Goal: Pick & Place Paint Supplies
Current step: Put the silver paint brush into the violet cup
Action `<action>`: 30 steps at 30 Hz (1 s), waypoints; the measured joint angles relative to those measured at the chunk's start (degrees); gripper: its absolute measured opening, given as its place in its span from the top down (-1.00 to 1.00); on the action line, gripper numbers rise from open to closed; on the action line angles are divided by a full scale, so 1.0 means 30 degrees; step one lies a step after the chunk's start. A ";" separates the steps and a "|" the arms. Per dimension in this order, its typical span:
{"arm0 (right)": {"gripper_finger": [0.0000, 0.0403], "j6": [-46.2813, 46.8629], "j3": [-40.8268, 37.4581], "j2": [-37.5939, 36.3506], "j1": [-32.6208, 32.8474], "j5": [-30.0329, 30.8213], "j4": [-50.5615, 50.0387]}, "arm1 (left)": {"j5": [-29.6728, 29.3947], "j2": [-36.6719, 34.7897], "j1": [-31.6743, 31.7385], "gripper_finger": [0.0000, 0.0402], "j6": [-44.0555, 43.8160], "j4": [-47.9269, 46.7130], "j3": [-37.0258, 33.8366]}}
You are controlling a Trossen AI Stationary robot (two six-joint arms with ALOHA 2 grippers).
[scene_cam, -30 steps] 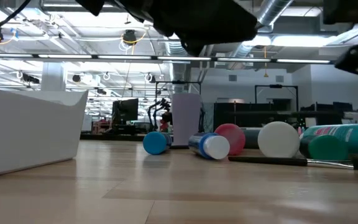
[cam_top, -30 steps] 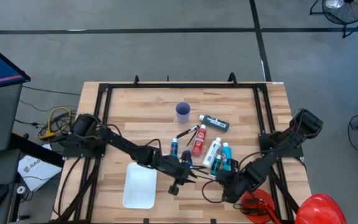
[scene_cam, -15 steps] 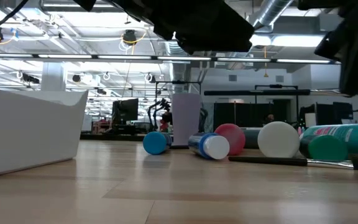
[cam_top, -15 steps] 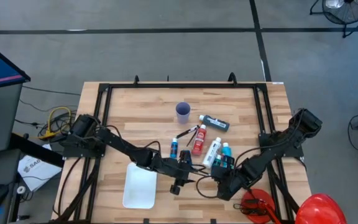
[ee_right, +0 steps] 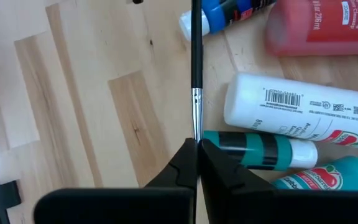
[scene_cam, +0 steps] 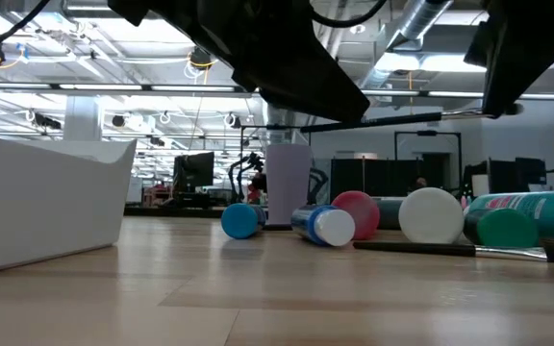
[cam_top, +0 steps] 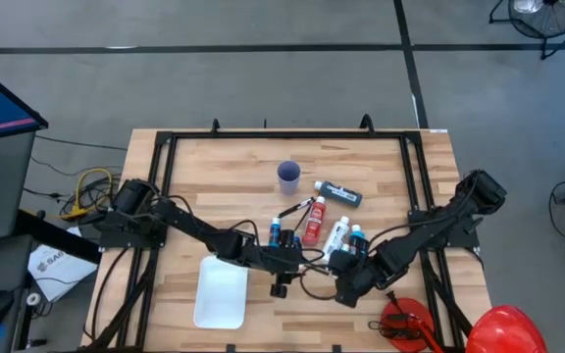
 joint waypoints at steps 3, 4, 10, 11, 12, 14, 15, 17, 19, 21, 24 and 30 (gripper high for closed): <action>1.00 -0.0177 0.0005 0.0000 -0.0167 -0.0081 -0.0078 | -0.0032 0.0000 0.0107 0.17 0.0000 -0.0214 -0.0002; 1.00 -0.0171 0.0005 0.0000 -0.0191 -0.0081 -0.0106 | -0.0135 0.0000 0.0136 0.17 0.0000 -0.0248 0.0005; 1.00 -0.0217 0.0005 0.0000 -0.0275 -0.0153 -0.0253 | -0.0839 0.0000 0.0327 0.21 -0.0171 -0.0912 0.0005; 1.00 -0.0215 0.0005 0.0000 -0.0274 -0.0161 -0.0273 | -0.0835 0.0000 0.0368 0.22 -0.0230 -0.1069 0.0005; 1.00 -0.0215 0.0005 0.0000 -0.0268 -0.0153 -0.0295 | -0.0840 0.0000 0.0377 0.22 -0.0233 -0.1103 0.0005; 1.00 -0.0215 0.0005 0.0000 -0.0268 -0.0153 -0.0376 | -0.0841 0.0000 0.0391 0.22 -0.0240 -0.1047 0.0005; 1.00 -0.0215 0.0005 0.0000 -0.0268 -0.0158 -0.0369 | -0.0863 0.0000 0.0391 0.22 -0.0246 -0.1059 0.0005; 1.00 -0.0215 0.0005 0.0000 -0.0268 -0.0155 -0.0360 | -0.0928 0.0000 0.0428 0.22 -0.0266 -0.1081 0.0005; 1.00 -0.0217 0.0005 0.0000 -0.0268 -0.0158 -0.0360 | -0.0939 0.0000 0.0464 0.22 -0.0284 -0.1072 0.0005; 1.00 -0.0222 0.0005 0.0000 -0.0268 -0.0160 -0.0360 | -0.0943 0.0000 0.0464 0.22 -0.0284 -0.1104 0.0005; 1.00 -0.0282 0.0005 0.0000 -0.0282 -0.0161 -0.0352 | -0.0950 0.0000 0.0464 0.23 -0.0284 -0.1104 0.0005; 1.00 -0.0466 0.0005 0.0000 -0.0407 -0.0175 -0.0345 | -0.0949 0.0000 0.0541 0.32 -0.0286 -0.1150 0.0005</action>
